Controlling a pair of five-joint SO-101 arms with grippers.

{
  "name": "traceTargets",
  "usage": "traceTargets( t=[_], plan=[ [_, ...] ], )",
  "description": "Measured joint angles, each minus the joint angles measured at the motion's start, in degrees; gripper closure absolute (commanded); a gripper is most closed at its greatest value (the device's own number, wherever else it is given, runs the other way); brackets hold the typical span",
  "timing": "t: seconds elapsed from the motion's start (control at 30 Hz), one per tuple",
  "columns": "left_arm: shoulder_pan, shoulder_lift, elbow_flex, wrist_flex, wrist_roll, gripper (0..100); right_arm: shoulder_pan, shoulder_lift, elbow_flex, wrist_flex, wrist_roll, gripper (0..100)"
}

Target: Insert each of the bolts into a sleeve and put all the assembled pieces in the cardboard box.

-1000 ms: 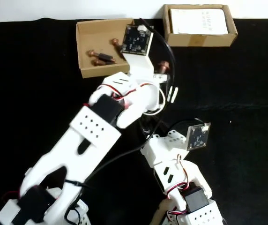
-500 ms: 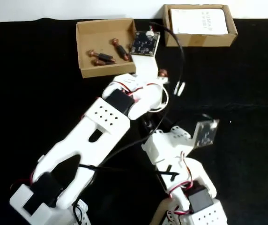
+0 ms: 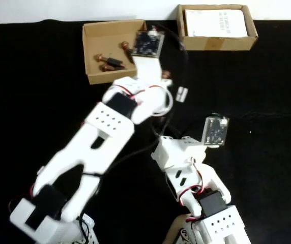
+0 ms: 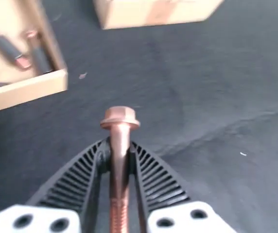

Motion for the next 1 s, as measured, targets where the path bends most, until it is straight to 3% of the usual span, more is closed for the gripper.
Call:
traceTargets(
  t=[0.27, 0.5, 0.7, 1.0],
  plan=[
    [-11.3, 18.9, -1.7, 5.4, -2.5, 99, 0.3, 7.6, 0.0, 7.9, 0.0, 99.2],
    [-12.0, 34.3, -14.3, 17.7, -2.6, 98, 5.7, 13.5, 0.0, 8.4, 0.0, 99.2],
    [-12.5, 43.5, -30.1, 32.1, -2.7, 83, 7.1, 14.5, 0.0, 8.4, 0.0, 99.2],
    [-13.1, 56.2, -50.8, 46.1, -2.8, 84, 7.1, 14.5, 0.0, 8.4, 0.0, 99.2]
  ],
)
